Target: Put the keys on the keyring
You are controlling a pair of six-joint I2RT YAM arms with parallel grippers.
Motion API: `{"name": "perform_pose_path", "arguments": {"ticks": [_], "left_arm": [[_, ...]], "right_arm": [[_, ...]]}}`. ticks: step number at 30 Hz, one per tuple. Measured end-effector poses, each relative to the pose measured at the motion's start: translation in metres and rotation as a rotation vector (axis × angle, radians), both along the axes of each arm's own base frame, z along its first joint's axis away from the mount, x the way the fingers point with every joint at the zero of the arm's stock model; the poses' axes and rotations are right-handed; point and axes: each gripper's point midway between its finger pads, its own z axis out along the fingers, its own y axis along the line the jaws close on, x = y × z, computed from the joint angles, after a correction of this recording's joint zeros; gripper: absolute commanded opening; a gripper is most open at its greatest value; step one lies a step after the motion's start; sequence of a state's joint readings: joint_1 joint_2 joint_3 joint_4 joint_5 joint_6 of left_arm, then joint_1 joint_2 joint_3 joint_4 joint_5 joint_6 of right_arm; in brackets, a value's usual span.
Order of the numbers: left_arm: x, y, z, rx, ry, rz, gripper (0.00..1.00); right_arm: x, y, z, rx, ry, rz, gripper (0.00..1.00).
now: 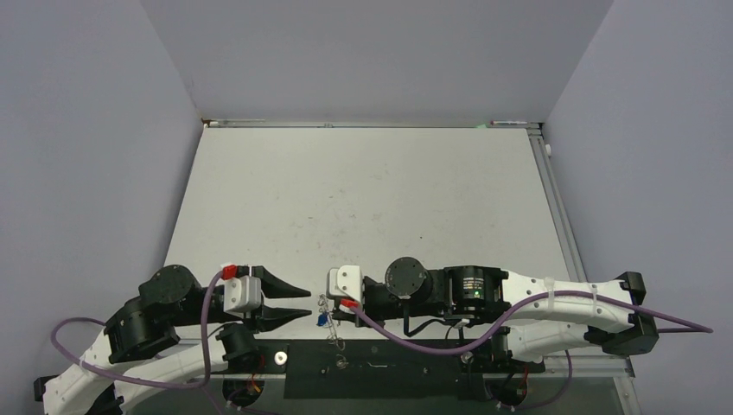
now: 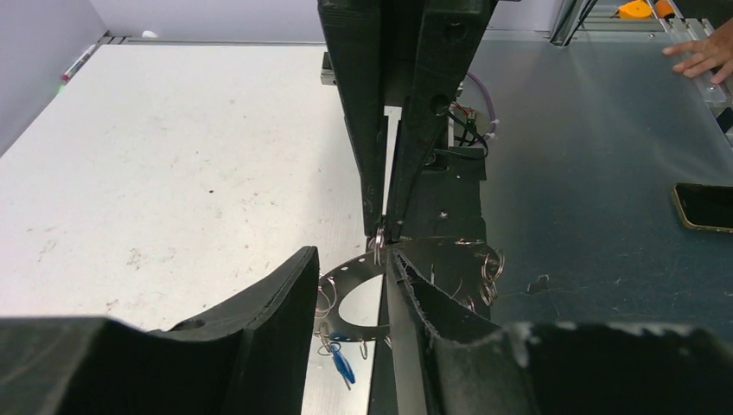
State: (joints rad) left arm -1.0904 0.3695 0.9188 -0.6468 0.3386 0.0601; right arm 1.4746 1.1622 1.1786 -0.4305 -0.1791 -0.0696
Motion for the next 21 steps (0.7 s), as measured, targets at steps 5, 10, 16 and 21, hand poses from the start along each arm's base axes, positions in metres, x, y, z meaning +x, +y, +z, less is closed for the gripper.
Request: {"name": "perform_pose_path", "arguments": {"ticks": [5, 10, 16, 21], "left_arm": [[-0.004, -0.002, 0.000, 0.001, -0.001, -0.027, 0.29], [-0.001, -0.010, -0.014, 0.039, 0.021, -0.037, 0.29], [0.002, -0.016, -0.028, 0.067, 0.036, -0.037, 0.33], [0.003, -0.021, -0.026, 0.045, 0.027, -0.040, 0.30]], "right_arm": [[0.000, 0.000, 0.000, -0.002, -0.005, -0.004, 0.05], [0.000, 0.000, -0.001, -0.003, -0.007, -0.007, 0.05], [0.001, 0.001, -0.002, -0.006, -0.008, -0.010, 0.05], [0.000, 0.004, -0.002, -0.009, -0.009, -0.007, 0.05]]}}
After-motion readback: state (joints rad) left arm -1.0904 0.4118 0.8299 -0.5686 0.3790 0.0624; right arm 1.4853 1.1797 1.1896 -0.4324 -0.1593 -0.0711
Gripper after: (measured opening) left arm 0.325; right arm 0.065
